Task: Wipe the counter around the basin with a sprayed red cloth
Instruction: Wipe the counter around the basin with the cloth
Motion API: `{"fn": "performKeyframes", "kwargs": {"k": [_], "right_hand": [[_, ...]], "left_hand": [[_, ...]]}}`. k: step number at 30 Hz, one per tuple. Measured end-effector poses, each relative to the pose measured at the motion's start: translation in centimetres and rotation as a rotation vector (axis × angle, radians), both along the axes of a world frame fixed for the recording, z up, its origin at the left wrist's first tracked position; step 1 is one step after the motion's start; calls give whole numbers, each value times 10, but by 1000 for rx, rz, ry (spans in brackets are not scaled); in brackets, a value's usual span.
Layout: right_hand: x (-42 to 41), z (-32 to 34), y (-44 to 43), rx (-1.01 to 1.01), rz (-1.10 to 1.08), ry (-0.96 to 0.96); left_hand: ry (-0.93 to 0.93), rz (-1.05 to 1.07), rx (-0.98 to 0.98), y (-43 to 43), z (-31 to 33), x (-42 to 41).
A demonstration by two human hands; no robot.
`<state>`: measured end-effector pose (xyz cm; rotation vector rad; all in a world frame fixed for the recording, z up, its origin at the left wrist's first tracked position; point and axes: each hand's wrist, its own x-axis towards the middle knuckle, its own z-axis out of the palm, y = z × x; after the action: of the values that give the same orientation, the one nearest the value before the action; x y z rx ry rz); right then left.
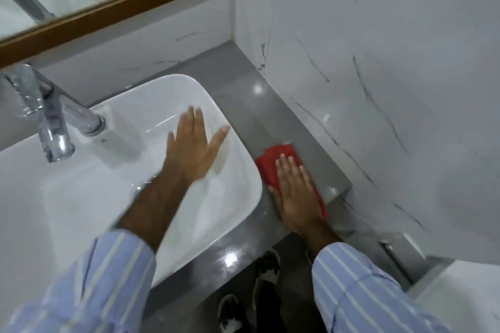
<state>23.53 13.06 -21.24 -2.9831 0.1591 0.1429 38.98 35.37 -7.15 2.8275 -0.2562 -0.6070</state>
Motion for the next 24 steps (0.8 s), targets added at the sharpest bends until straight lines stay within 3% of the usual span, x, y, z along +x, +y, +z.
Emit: {"fn": "performKeyframes", "kwargs": {"k": [2,3,5,8,9,13,15,20,22,24], "right_hand": [[-21,1,1,24,153,47],[-22,2,-5,12,156,48],[-11,8,-14,-26,22,39],[10,15,-3,-29,-316,43],[9,17,14,-28,-336,43],[-36,10,53,-10,112,34],[-44,9,31,16,182,42],[-34,11,6,-9,-278,-3],[-49,3,29,12,-164,-49],[-78,-7,50,48,149,-56]], "left_hand": [[95,-87,-23,25,-4,-69],[116,-31,-102,42,-5,-102],[130,87,-157,85,-7,-153],[118,125,9,156,-14,-189],[134,131,69,177,-12,-193],[30,278,-34,209,0,-197],[-14,273,-44,217,3,-198],[-145,351,-6,256,5,-214],[-202,331,16,262,2,-220],[-231,321,20,260,0,-222]]}}
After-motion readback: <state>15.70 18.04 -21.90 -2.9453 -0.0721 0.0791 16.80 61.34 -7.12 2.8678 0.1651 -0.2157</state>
